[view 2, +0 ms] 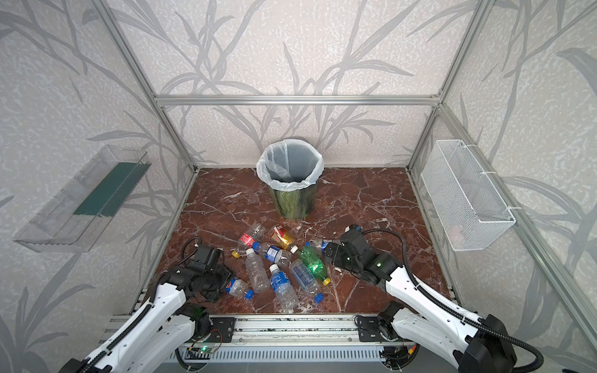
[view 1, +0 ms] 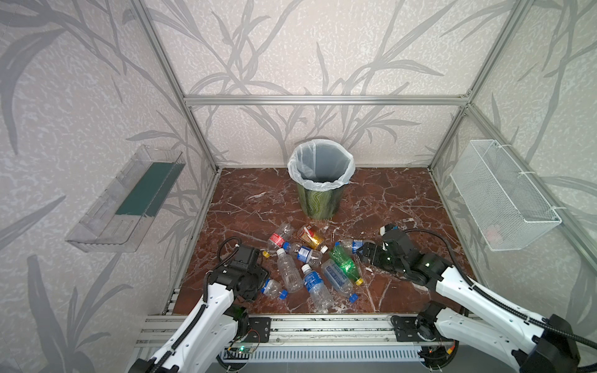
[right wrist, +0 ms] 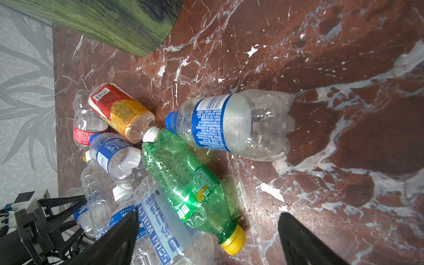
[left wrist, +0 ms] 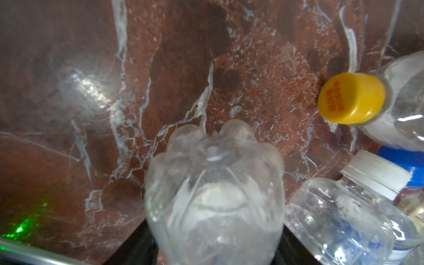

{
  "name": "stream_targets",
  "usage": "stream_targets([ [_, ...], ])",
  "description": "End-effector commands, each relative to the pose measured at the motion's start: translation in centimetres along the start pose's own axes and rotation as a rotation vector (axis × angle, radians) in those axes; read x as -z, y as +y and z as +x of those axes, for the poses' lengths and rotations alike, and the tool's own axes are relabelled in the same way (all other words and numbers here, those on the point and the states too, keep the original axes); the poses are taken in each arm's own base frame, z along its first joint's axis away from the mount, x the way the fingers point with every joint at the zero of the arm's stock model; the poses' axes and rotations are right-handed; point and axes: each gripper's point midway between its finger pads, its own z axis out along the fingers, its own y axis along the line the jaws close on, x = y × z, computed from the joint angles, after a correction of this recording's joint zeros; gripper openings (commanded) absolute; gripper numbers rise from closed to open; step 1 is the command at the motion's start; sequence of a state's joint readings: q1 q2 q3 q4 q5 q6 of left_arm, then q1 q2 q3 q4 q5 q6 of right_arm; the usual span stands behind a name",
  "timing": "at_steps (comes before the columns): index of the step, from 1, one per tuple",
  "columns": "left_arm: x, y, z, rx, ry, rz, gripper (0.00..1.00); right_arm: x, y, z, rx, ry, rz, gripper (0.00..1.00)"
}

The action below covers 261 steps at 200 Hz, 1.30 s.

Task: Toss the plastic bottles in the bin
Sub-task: 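Grasp a clear water bottle with the left gripper while the right gripper returns, then carry the clear bottle with the left gripper over the bin and release it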

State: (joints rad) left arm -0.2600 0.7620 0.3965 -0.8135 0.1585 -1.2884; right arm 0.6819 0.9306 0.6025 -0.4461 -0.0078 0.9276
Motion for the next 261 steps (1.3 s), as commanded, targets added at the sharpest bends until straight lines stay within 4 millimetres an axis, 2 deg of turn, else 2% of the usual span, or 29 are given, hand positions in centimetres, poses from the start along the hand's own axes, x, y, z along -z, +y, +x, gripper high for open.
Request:
stream_targets([
  [1, -0.2, 0.1, 0.0, 0.022, -0.003, 0.002, 0.65, 0.3, -0.4, 0.0, 0.001, -0.015, 0.007, 0.95],
  [40, 0.5, 0.0, -0.2, 0.011, -0.023, 0.015, 0.54, 0.5, -0.6, 0.0, 0.003, -0.022, 0.012, 0.95],
  [81, 2.7, -0.9, -1.1, -0.049, -0.081, 0.043, 0.50, 0.5, -0.6, 0.0, 0.002, -0.024, 0.011, 0.95],
  [117, 4.6, -3.5, -1.8, -0.159, -0.125, 0.129, 0.49, 0.4, -0.7, 0.1, 0.004, -0.023, 0.014, 0.95],
  [154, 7.1, -8.0, -2.3, -0.297, -0.174, 0.284, 0.49, 0.3, -0.7, 0.0, 0.005, -0.026, 0.016, 0.95],
  [185, 10.8, -12.8, -3.6, -0.362, -0.271, 0.441, 0.50, 0.3, -0.8, -0.1, 0.008, -0.031, 0.019, 0.95],
  [206, 14.4, -17.5, -4.2, -0.406, -0.312, 0.545, 0.50, 0.5, -0.6, -0.4, 0.008, -0.040, 0.020, 0.95],
  [231, 20.6, -26.1, -4.6, -0.474, -0.320, 0.705, 0.50, 0.9, -0.4, -0.9, 0.009, -0.054, 0.019, 0.95],
  [244, 25.2, -31.5, -4.6, -0.523, -0.336, 0.799, 0.51, 1.3, 0.0, -1.5, 0.010, -0.064, 0.015, 0.95],
  [249, 26.3, -33.3, -4.7, -0.545, -0.347, 0.811, 0.53, 1.4, 0.1, -1.7, 0.009, -0.069, 0.017, 0.95],
  [250, 27.2, -33.7, -4.7, -0.548, -0.355, 0.824, 0.53, 1.5, 0.1, -1.8, 0.009, -0.070, 0.017, 0.95],
  [251, 26.8, -34.3, -4.8, -0.551, -0.350, 0.815, 0.54, 1.5, 0.1, -1.8, 0.008, -0.070, 0.018, 0.95],
  [252, 27.7, -34.5, -4.8, -0.553, -0.362, 0.829, 0.54, 1.5, 0.1, -1.8, 0.008, -0.070, 0.018, 0.95],
  [256, 28.9, -35.7, -5.0, -0.566, -0.376, 0.837, 0.58, 1.7, 0.2, -2.1, 0.005, -0.072, 0.019, 0.95],
  [261, 29.5, -37.2, -5.4, -0.573, -0.382, 0.824, 0.63, 1.9, 0.4, -2.3, 0.003, -0.074, 0.018, 0.95],
])
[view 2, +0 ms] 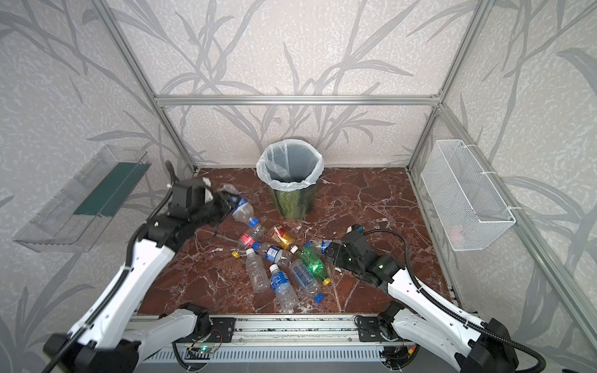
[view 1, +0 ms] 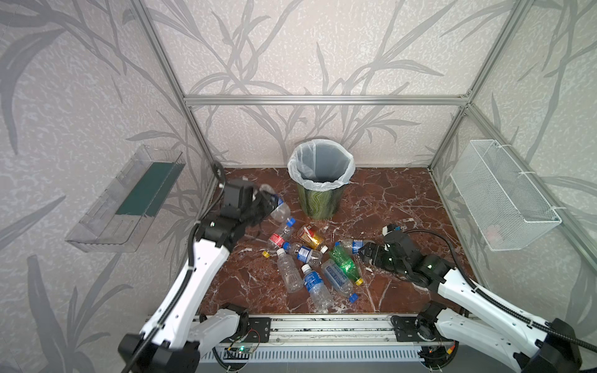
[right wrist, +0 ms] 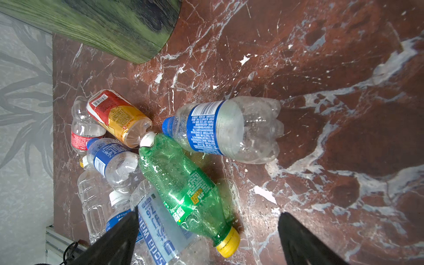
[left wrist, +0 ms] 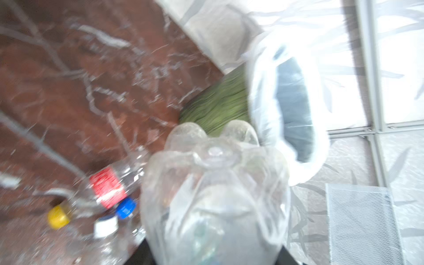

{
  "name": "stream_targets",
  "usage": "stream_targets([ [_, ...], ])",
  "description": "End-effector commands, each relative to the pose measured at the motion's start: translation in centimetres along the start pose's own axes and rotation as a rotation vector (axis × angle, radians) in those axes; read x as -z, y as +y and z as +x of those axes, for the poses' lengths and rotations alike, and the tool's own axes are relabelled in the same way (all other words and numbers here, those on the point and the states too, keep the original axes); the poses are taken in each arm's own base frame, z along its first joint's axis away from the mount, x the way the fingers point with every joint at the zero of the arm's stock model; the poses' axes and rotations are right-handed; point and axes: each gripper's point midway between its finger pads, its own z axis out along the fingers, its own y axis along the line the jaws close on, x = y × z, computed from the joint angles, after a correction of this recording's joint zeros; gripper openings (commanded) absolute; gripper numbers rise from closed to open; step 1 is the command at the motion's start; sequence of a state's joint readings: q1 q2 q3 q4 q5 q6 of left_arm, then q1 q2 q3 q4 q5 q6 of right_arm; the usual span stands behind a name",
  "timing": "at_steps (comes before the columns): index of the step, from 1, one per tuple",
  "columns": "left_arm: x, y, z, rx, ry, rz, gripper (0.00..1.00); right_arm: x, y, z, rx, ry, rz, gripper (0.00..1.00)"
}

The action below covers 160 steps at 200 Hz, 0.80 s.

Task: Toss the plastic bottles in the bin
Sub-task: 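Carry the clear bottle with the left gripper over the bin and release it, then grasp a blue-capped clear bottle with the right gripper while the left gripper returns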

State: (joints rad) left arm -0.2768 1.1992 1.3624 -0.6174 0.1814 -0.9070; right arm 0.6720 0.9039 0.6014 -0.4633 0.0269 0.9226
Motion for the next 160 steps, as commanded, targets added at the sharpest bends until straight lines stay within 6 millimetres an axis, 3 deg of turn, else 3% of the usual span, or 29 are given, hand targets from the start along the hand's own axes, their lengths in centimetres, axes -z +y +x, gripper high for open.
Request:
stream_targets([
  [1, 0.2, -9.6, -5.8, -0.123, -0.076, 0.161, 0.63, 1.4, 0.9, -1.7, 0.003, -0.037, 0.000, 0.95],
  [9, -0.8, -10.5, -6.9, -0.117, -0.060, 0.127, 0.70, 1.9, 1.2, -2.2, 0.001, -0.043, -0.004, 0.95],
  [21, -1.0, -12.2, -7.1, -0.129, 0.028, 0.148, 0.77, 2.7, 1.6, -2.8, 0.013, -0.063, -0.008, 0.95],
  [25, -1.8, -12.0, -6.8, -0.137, 0.056, 0.127, 0.81, 2.8, 1.6, -2.9, 0.016, -0.067, -0.004, 0.95],
  [33, -1.4, -12.1, -6.7, -0.157, 0.071, 0.113, 0.89, 3.0, 1.3, -3.1, 0.022, -0.078, 0.005, 0.95],
  [45, -1.4, -10.8, -6.1, -0.171, 0.090, 0.070, 0.97, 3.0, 0.9, -3.0, 0.018, -0.082, 0.013, 0.96],
  [60, -0.9, -8.2, -4.8, -0.154, 0.075, 0.039, 0.99, 2.5, 0.3, -2.4, -0.005, -0.067, 0.005, 0.96],
  [71, 0.8, -6.6, -4.1, -0.138, 0.016, 0.049, 0.99, 2.4, 0.0, -2.1, -0.014, -0.062, 0.001, 0.96],
  [101, 4.3, 0.2, -0.6, -0.135, -0.025, -0.044, 0.99, 2.1, -0.8, -1.4, -0.012, -0.050, 0.011, 0.96],
  [133, 4.7, 6.7, 4.3, -0.126, 0.018, -0.105, 0.99, 1.7, -1.4, -0.7, -0.016, -0.024, 0.027, 0.96],
  [160, 4.4, 10.9, 7.4, -0.110, 0.063, -0.170, 0.99, 1.3, -1.6, -0.1, -0.032, 0.007, 0.031, 0.95],
])
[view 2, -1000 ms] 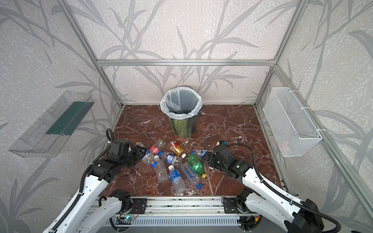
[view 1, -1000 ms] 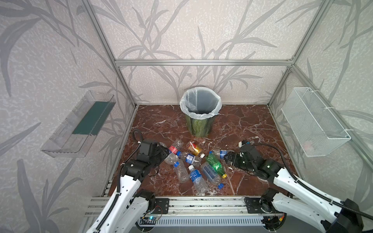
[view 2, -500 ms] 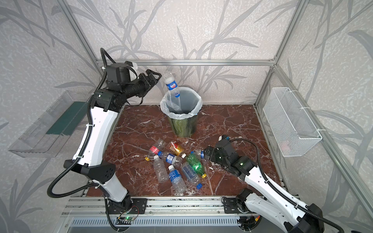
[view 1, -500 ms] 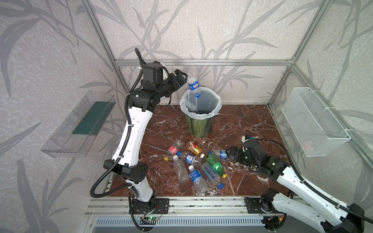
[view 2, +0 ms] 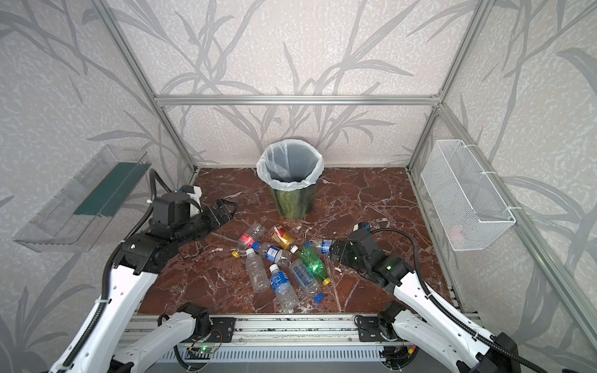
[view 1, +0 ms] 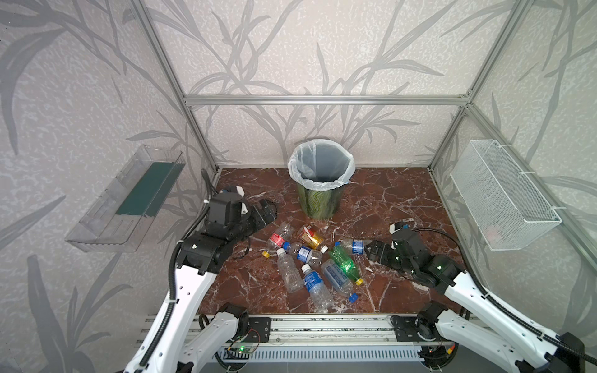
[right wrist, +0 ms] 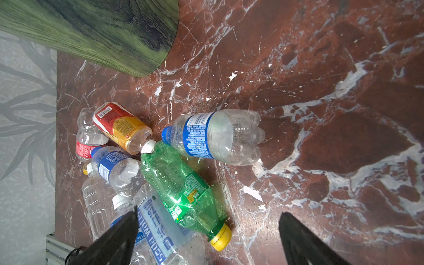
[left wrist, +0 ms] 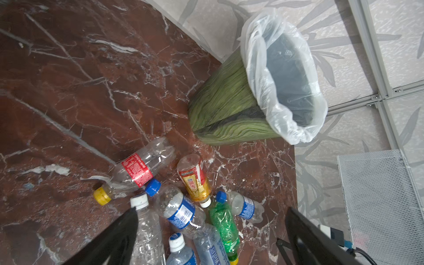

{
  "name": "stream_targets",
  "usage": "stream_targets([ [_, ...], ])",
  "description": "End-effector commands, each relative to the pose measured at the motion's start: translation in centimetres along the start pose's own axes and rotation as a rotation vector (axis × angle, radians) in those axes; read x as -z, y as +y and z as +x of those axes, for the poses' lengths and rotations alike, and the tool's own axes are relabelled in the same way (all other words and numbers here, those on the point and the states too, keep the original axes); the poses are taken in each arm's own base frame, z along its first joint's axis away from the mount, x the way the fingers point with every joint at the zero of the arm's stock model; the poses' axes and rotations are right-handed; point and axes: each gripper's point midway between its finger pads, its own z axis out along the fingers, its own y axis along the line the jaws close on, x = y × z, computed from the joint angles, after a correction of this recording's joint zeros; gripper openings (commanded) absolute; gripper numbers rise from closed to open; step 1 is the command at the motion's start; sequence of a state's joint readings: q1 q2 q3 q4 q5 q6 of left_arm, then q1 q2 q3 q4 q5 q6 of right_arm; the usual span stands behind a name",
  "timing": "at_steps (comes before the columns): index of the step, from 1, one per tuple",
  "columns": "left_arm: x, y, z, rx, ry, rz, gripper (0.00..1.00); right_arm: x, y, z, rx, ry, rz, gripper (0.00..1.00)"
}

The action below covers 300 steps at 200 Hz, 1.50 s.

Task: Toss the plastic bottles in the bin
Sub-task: 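Grasp a blue-capped clear bottle with the right gripper while the left gripper returns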

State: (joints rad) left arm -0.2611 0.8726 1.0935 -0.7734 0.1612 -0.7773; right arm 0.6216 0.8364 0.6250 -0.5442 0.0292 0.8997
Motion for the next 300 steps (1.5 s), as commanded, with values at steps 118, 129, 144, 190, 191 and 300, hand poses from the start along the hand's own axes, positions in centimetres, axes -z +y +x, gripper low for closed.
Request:
stream_targets([
  [118, -2.6, 7.8, 6.8, 0.047, 0.066, -0.109, 0.97, -2.4, 1.2, 5.6, 0.100, 0.213, -0.038, 0.90],
  [129, -2.6, 8.0, 7.0, 0.050, 0.067, -0.110, 0.97, -2.4, 1.0, 5.8, 0.123, 0.216, -0.010, 0.90],
  [144, -2.7, 8.2, 7.3, 0.058, 0.070, -0.109, 0.97, -2.4, 0.5, 5.4, 0.127, 0.200, 0.029, 0.90],
  [190, -2.5, 8.5, 7.6, 0.073, 0.064, -0.102, 0.96, -2.2, 0.3, 2.9, -0.069, 0.058, 0.061, 0.94],
  [191, -2.5, 8.5, 7.6, 0.072, 0.063, -0.101, 0.96, -2.2, 0.3, 2.9, -0.076, 0.056, 0.058, 0.94],
  [300, -2.0, 8.8, 7.4, 0.056, 0.045, -0.118, 0.95, -7.1, 2.8, -0.9, -0.556, -0.114, -0.002, 0.98],
])
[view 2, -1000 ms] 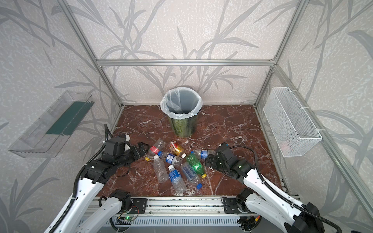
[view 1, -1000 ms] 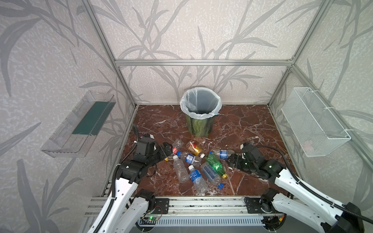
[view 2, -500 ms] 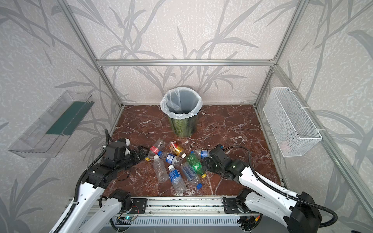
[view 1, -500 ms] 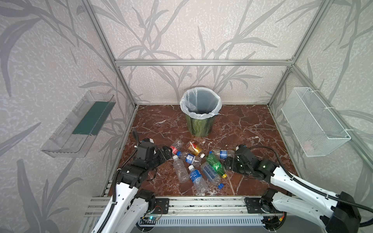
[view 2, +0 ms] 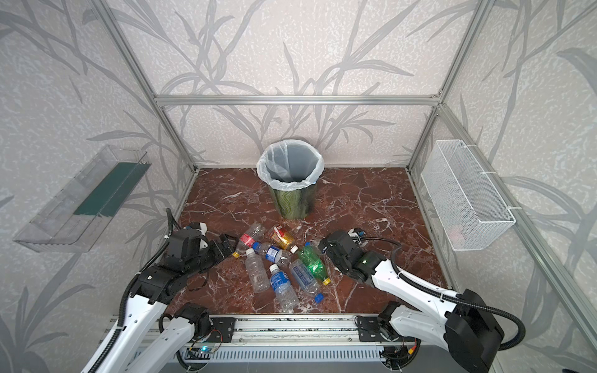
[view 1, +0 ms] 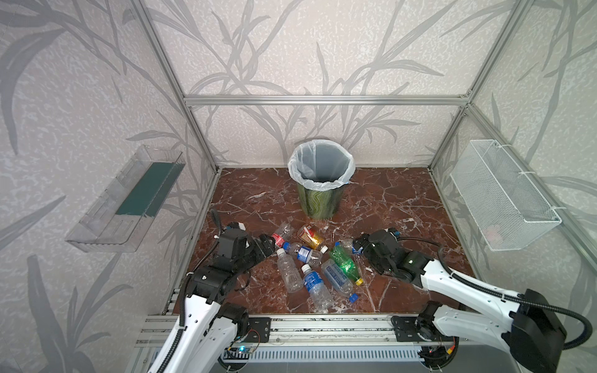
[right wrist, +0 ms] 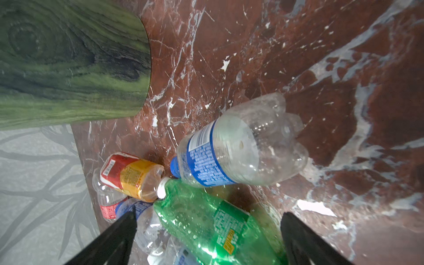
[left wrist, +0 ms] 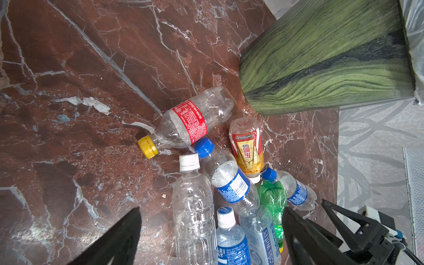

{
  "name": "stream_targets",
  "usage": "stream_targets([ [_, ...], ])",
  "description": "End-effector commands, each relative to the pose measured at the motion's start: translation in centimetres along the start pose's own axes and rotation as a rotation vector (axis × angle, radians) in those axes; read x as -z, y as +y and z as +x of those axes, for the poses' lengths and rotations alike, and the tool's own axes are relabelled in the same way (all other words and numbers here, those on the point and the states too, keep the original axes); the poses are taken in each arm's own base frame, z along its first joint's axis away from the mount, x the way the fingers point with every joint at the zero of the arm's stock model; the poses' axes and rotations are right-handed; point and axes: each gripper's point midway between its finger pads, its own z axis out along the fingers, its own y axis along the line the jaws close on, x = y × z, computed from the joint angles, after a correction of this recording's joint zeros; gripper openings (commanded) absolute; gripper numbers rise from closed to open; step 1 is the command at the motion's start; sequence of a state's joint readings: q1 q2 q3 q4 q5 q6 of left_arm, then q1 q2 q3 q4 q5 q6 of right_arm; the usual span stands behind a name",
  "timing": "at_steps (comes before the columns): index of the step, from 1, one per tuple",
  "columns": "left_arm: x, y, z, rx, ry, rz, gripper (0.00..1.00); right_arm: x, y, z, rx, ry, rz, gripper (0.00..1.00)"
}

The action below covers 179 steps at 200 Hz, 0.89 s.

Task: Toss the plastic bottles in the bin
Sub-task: 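Grasp a blue-capped clear bottle with the right gripper while the left gripper returns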

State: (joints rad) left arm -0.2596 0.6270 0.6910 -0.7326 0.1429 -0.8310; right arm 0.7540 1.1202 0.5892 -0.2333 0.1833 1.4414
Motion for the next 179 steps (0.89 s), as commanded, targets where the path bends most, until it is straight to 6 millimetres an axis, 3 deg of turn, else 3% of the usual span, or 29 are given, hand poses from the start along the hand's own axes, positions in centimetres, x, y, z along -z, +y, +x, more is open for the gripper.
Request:
stream_targets([
  [1, 0.4, 0.5, -0.3, -0.006, -0.021, -0.022, 0.95, -1.2, 1.4, -0.9, -0.117, -0.044, -0.031, 0.98],
  [98, 0.5, 0.7, -0.2, -0.005, -0.026, -0.021, 0.95, -5.3, 0.2, -2.5, -0.245, -0.101, 0.041, 0.93],
  [144, 0.7, 0.6, -0.3, -0.009, -0.026, -0.025, 0.95, -7.0, -1.1, -3.3, -0.288, -0.126, 0.063, 0.83],
  [179, 0.9, 0.6, -0.3, -0.009, -0.029, -0.029, 0.95, -6.4, -1.6, -4.7, -0.298, -0.175, 0.038, 0.69],
])
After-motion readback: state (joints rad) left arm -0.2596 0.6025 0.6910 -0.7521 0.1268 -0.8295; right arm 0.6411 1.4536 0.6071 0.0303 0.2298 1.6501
